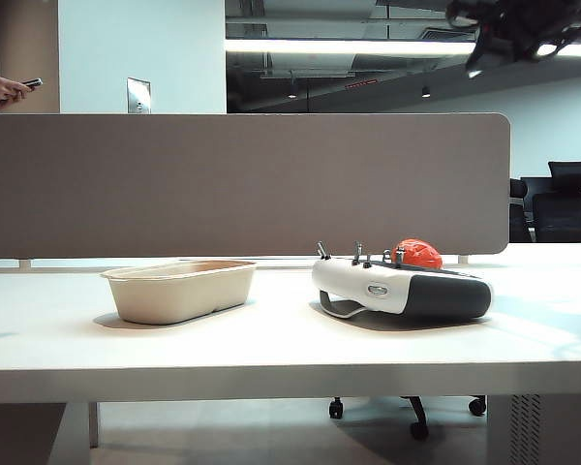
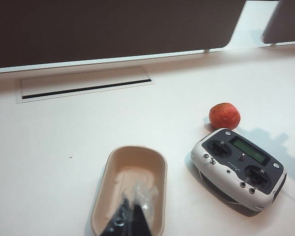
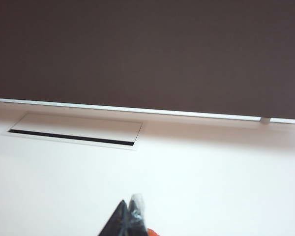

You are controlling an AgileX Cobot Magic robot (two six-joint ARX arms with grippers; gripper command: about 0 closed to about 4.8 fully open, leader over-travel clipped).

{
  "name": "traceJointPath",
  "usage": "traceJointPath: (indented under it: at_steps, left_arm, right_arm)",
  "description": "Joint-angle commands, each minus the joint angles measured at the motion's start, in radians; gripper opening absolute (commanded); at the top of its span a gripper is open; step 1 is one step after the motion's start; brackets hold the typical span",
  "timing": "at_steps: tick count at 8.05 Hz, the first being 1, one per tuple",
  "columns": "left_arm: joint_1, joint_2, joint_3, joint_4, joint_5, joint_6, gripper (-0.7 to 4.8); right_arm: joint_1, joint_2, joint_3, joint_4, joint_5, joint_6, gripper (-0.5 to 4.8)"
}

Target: Pick up the orange and place it into the paper lunchbox.

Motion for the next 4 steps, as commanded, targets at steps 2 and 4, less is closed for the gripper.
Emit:
traceJointPath:
  at_steps: [2,4]
  left_arm:
    - [0.001,0.089,0.014,-0.069,0.006,0.004,-0.05]
    - [0.001,0.1,0.019,-0.082,0.006,0.003,-0.06]
  right_arm:
    - [-0.001,0.135,0.007,0.034,-0.084,-0.063,-0.05]
    - [0.0,0.215,0.008,0.098,-0.1,-0.116,-0.05]
